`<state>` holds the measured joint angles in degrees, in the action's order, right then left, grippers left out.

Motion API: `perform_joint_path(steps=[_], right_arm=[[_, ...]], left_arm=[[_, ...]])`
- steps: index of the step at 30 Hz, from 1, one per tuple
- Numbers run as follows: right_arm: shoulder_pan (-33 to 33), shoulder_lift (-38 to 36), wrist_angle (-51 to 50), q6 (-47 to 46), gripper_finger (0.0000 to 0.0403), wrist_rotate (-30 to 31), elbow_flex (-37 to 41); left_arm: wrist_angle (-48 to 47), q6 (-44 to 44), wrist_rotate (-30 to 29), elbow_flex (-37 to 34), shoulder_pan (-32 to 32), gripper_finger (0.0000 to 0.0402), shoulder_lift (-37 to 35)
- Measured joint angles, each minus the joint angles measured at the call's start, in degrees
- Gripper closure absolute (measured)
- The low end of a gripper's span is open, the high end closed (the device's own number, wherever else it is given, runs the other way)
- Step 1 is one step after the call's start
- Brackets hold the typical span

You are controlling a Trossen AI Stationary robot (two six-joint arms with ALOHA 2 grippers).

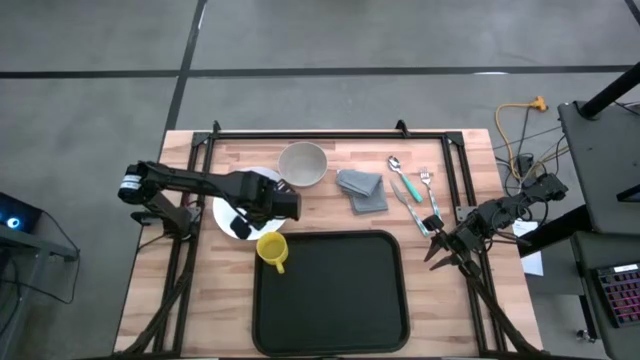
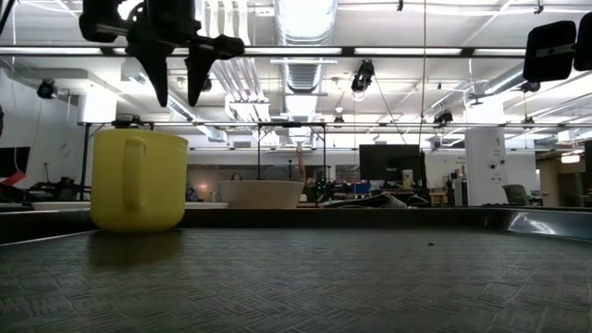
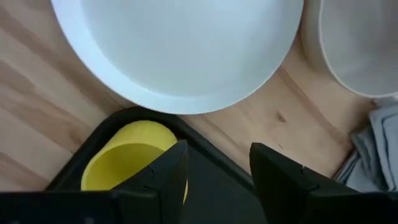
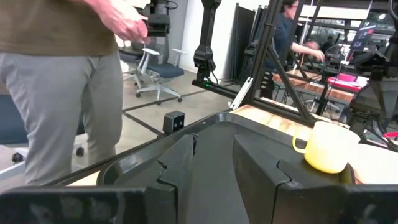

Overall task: Set up tray
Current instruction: Put the white plate under the yellow mug on the black serving tray

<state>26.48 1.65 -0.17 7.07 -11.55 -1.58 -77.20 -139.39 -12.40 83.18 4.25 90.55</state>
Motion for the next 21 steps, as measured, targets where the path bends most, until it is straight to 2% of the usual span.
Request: perform_joint_path(steps=[9, 17, 21], right_arm=[[0.02, 0.00, -0.01, 0.00, 0.0303, 0.00, 0.00], [0.02, 0.00, 0.00, 0.00, 0.0303, 0.00, 0.00], [0.01, 0.00, 0.00, 0.00, 0.0303, 0.00, 0.00]], left_arm=[[-2.61, -12.08, -0.15, -0.19, 3.33, 0.0248, -0.01], [-2.85, -24.20, -4.96, -3.70, 10.55, 0.0248, -1.18], [-2.70, -27.11, -5.13, -5.97, 13.15, 0.0248, -2.80]])
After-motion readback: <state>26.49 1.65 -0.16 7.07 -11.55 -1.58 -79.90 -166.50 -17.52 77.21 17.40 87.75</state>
